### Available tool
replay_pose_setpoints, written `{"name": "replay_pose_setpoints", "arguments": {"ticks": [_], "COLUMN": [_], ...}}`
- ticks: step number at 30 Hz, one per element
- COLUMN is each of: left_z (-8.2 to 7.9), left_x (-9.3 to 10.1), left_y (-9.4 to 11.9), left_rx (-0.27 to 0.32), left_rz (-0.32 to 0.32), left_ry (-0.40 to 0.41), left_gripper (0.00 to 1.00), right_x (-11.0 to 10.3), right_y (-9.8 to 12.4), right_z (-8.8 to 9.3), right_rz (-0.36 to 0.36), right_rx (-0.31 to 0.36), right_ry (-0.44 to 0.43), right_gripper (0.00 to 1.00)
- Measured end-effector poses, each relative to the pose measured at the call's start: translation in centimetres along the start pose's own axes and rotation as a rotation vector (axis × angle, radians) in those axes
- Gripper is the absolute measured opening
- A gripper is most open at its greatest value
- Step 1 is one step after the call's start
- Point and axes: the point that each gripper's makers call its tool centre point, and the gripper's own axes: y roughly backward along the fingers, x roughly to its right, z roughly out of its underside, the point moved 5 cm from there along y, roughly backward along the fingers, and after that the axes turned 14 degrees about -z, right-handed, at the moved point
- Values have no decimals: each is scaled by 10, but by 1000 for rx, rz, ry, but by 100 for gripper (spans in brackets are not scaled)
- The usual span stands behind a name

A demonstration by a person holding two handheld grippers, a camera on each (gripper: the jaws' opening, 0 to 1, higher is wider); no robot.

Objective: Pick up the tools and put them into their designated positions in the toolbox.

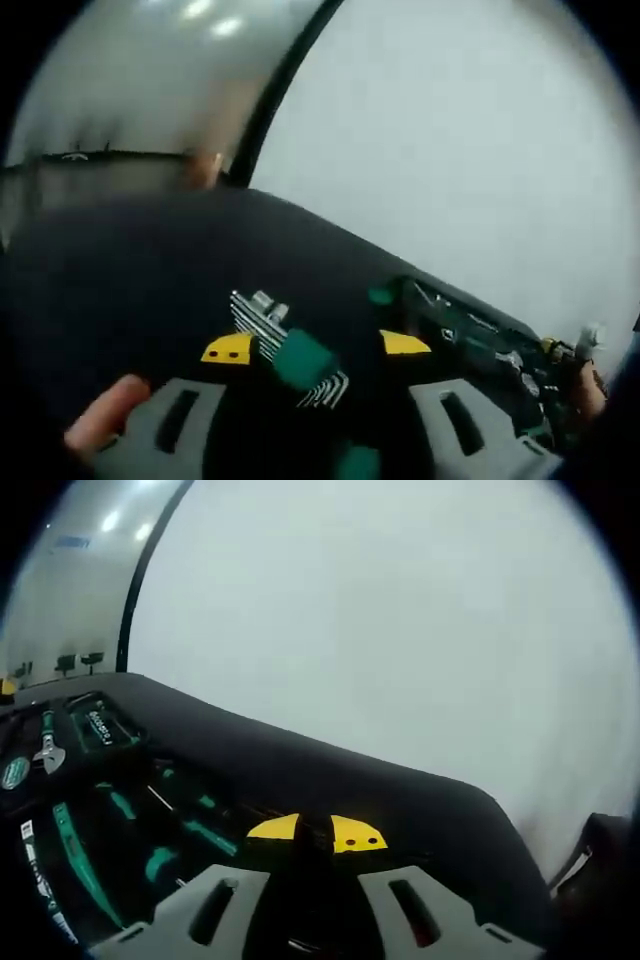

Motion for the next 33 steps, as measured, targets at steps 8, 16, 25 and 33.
{"name": "replay_pose_setpoints", "arguments": {"ticks": [8, 16, 25, 33], "left_z": [10, -37, -54, -21], "left_x": [-4, 20, 11, 26], "left_y": [-32, -27, 8, 13], "left_rx": [-29, 126, 136, -90], "left_rz": [-202, -52, 194, 348], "left_ry": [-128, -641, -1516, -2033], "left_gripper": [61, 51, 43, 32], "right_x": [0, 1, 4, 5], "right_y": [3, -1, -8, -10], "right_z": [0, 1, 2, 4], "right_rz": [3, 2, 8, 9], "right_rx": [12, 13, -6, -11], "right_ry": [-17, -20, -8, -3], "right_gripper": [8, 8, 8, 8]}}
